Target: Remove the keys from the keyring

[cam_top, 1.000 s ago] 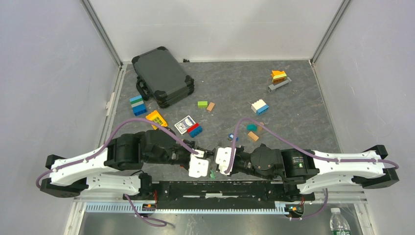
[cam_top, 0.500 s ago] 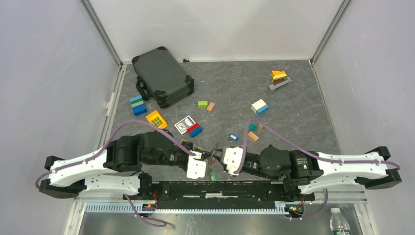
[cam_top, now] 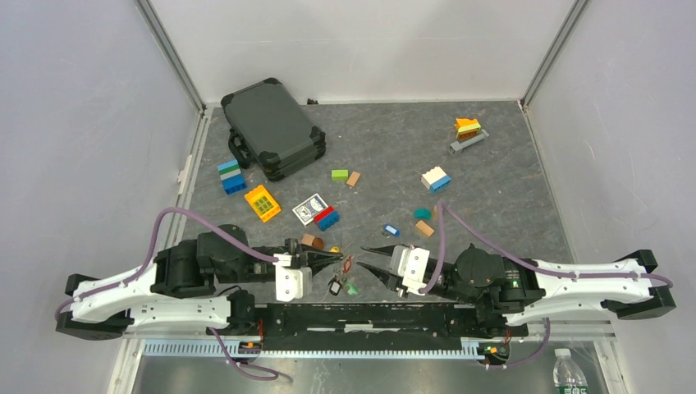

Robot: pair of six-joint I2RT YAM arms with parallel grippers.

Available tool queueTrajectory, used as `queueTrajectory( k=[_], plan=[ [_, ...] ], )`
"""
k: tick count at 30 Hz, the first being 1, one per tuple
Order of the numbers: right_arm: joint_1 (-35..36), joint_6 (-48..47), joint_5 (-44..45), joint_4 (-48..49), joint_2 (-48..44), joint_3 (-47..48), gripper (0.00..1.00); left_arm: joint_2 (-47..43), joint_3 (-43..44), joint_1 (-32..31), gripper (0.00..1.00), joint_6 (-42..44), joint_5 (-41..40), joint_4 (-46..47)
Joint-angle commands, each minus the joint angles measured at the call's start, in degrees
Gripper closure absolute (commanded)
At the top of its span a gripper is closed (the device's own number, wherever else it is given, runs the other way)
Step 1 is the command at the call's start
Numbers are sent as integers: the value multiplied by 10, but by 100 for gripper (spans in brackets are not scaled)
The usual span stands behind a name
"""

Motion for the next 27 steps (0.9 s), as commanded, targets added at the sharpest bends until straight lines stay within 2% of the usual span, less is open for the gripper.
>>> queueTrajectory(
  k=[1,7,20,27],
  plan=[
    [1,4,-28,65,5,-5,63,0,-1,-2,98,-28,22,66],
    [1,9,-49,91,8,-12,62,5,3,-2,98,-28,36,70],
    [1,13,-40,90,17,-13,68,0,-1,-2,98,-29,51,86],
    [1,12,-40,90,18,-13,87,-6,-5,-2,98,-29,51,90]
  ],
)
